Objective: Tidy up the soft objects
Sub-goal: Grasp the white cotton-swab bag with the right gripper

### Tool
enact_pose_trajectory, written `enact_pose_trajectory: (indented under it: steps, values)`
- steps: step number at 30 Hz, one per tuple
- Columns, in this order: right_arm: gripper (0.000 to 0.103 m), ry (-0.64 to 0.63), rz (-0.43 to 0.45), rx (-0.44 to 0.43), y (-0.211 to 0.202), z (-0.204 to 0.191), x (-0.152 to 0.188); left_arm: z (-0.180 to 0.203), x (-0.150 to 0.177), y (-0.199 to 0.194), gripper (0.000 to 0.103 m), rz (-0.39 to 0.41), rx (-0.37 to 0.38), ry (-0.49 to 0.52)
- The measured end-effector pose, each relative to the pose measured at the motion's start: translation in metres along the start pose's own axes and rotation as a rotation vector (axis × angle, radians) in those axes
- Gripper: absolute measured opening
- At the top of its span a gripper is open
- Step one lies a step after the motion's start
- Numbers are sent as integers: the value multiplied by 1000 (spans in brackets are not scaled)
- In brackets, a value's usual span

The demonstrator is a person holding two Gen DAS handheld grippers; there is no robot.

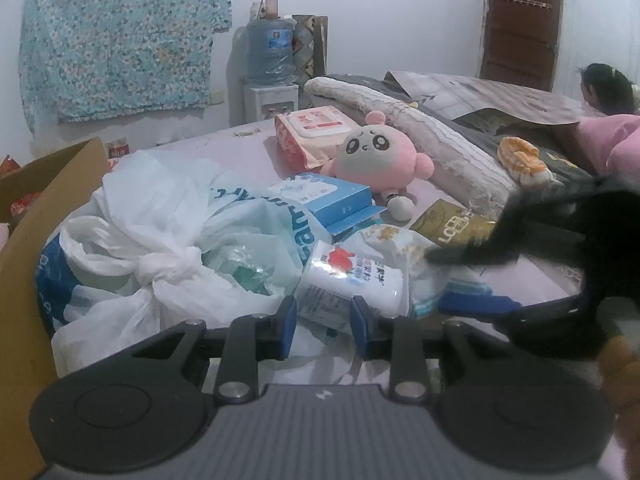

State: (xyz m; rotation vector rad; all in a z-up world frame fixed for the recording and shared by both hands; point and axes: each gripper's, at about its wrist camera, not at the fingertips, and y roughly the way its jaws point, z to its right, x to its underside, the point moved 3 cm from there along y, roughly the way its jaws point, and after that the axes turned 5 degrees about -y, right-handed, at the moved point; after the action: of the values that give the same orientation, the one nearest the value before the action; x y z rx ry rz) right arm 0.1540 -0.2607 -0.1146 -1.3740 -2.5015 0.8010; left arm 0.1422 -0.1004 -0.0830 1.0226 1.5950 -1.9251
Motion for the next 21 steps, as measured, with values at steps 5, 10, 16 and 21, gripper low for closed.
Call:
enact_pose_trajectory:
  steps: [5, 10, 16, 21]
  values:
    - [10, -65, 43, -40, -5, -9, 2, -5, 2, 1, 30, -13, -1, -16]
    - [3, -164, 77, -93, -34, -30, -3, -8, 3, 0, 30, -16, 2, -36]
    - [9, -380, 39, -32, -62, -51, -2, -6, 1, 1, 30, -17, 0, -38]
    - [59, -582, -32, 83, -43, -66, -6, -6, 0, 3, 30, -20, -11, -47]
